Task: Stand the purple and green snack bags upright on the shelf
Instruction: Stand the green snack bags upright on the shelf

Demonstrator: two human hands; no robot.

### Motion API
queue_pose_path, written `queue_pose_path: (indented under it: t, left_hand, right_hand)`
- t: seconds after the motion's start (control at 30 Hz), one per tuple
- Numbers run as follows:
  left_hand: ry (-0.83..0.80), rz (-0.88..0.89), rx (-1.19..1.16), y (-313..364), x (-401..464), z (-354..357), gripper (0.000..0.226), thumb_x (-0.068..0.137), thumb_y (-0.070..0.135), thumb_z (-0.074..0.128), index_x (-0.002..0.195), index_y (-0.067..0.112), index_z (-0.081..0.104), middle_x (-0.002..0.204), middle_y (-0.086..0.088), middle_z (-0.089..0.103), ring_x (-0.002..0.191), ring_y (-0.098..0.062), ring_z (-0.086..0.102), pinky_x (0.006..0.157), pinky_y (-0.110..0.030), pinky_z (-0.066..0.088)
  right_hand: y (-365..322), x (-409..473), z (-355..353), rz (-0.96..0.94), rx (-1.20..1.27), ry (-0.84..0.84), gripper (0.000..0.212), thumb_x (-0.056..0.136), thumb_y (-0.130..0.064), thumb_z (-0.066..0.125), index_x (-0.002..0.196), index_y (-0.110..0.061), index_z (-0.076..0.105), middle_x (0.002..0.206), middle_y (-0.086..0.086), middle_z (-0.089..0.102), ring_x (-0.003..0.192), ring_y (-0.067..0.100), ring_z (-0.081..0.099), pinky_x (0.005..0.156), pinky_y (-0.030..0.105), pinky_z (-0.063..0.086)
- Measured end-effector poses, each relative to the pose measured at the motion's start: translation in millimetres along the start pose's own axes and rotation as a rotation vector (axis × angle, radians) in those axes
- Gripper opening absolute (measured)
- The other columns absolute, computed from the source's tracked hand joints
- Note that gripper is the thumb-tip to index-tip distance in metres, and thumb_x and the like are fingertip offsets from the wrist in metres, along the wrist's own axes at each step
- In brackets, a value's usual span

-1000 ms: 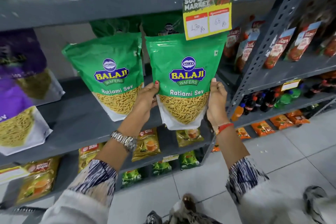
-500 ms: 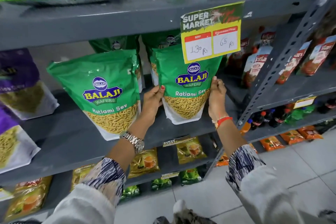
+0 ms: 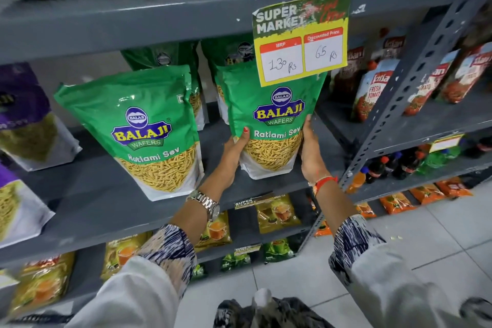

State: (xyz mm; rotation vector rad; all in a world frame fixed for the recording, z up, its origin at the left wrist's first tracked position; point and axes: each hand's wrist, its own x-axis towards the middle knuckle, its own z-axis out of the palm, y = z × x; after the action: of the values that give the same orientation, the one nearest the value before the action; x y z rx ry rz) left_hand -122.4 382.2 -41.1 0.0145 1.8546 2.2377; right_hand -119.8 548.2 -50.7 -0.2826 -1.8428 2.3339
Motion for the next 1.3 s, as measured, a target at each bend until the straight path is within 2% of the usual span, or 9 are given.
queue_pose_path:
  t: [0.1, 0.37, 0.5, 0.63, 0.8, 0.9, 0.97, 1.13, 1.3]
  left_hand:
    - [-0.025, 0.009, -0.002, -7, -2, -2, 0.103, 0.04, 0.077, 0.066, 0.124, 0.019, 0.052, 0.119, -0.002, 0.063, 0.109, -0.017, 0.06, 0.101, -0.041, 0.044]
    - [-0.065, 0.04, -0.016, -16, -5, -3, 0.089, 0.048, 0.073, 0.066, 0.121, 0.024, 0.052, 0.114, 0.007, 0.064, 0.108, -0.011, 0.061, 0.101, -0.036, 0.044]
    - [0.136, 0.051, -0.012, -17, -18, 4, 0.047, 0.089, 0.037, 0.046, 0.131, 0.016, 0.039, 0.119, 0.006, 0.055, 0.121, -0.018, 0.051, 0.107, -0.033, 0.037]
    - [0.384, 0.209, 0.003, -42, -60, -5, 0.032, 0.093, 0.025, 0.043, 0.124, 0.018, 0.048, 0.123, -0.001, 0.052, 0.119, -0.018, 0.05, 0.1, -0.034, 0.041]
    - [0.783, 0.371, 0.037, -49, -97, -51, 0.01, 0.09, 0.018, 0.044, 0.095, 0.021, 0.052, 0.094, 0.005, 0.055, 0.089, -0.009, 0.051, 0.083, -0.032, 0.042]
    - [1.004, 0.487, 0.056, -30, -100, -88, 0.011, 0.088, 0.021, 0.043, 0.097, 0.014, 0.042, 0.091, 0.007, 0.045, 0.081, 0.002, 0.046, 0.077, -0.014, 0.038]
    - [1.07, 0.513, 0.082, -16, -102, -117, 0.02, 0.088, 0.023, 0.044, 0.104, 0.012, 0.038, 0.096, 0.009, 0.041, 0.089, -0.001, 0.045, 0.085, -0.018, 0.04]
    - [0.895, 0.251, -0.042, 7, -75, -185, 0.058, 0.086, 0.05, 0.042, 0.135, 0.019, 0.033, 0.144, -0.005, 0.038, 0.132, -0.021, 0.038, 0.114, -0.043, 0.027]
    - [0.525, 0.058, 0.001, 19, -66, -189, 0.055, 0.088, 0.057, 0.031, 0.128, 0.023, 0.045, 0.126, -0.001, 0.057, 0.122, -0.023, 0.051, 0.11, -0.047, 0.035]
  right_hand:
    - [2, -6, -3, -0.014, 0.008, -0.009, 0.037, 0.099, -0.044, 0.025, 0.11, -0.032, 0.058, 0.105, -0.012, 0.067, 0.085, -0.007, 0.068, 0.066, 0.011, 0.052]
    - [8, -16, -10, -0.053, -0.044, 0.02, 0.04, 0.097, -0.047, 0.027, 0.118, -0.028, 0.055, 0.115, -0.005, 0.065, 0.093, -0.007, 0.066, 0.074, 0.012, 0.053]
    - [17, -33, -13, -0.108, 0.003, 0.169, 0.035, 0.093, -0.048, 0.04, 0.113, -0.022, 0.053, 0.113, -0.009, 0.06, 0.102, -0.004, 0.059, 0.09, 0.021, 0.047]
    - [46, -69, -10, -0.226, 0.065, 0.381, 0.01, 0.087, -0.036, 0.055, 0.094, -0.031, 0.049, 0.097, -0.013, 0.055, 0.091, -0.001, 0.055, 0.086, 0.027, 0.041]
    - [75, -104, 34, -0.215, -0.032, 0.078, 0.006, 0.083, -0.032, 0.058, 0.088, -0.031, 0.054, 0.084, -0.015, 0.061, 0.079, 0.001, 0.056, 0.075, 0.029, 0.046]
    - [70, -107, 75, -0.259, -0.115, -0.164, 0.011, 0.084, -0.034, 0.057, 0.089, -0.024, 0.058, 0.089, -0.002, 0.06, 0.083, 0.008, 0.058, 0.077, 0.024, 0.048]
    - [65, -104, 105, -0.253, -0.131, -0.283, 0.016, 0.086, -0.028, 0.058, 0.097, -0.016, 0.057, 0.097, -0.003, 0.057, 0.088, 0.0, 0.056, 0.078, 0.014, 0.045]
    - [56, -75, 160, -0.043, -0.093, -0.351, 0.055, 0.091, -0.027, 0.054, 0.138, -0.009, 0.031, 0.137, 0.001, 0.041, 0.121, 0.005, 0.044, 0.089, 0.0, 0.038]
    - [56, -56, 172, 0.091, -0.137, -0.386, 0.05, 0.091, -0.047, 0.044, 0.132, -0.019, 0.043, 0.137, 0.009, 0.053, 0.112, 0.016, 0.058, 0.104, 0.038, 0.042]
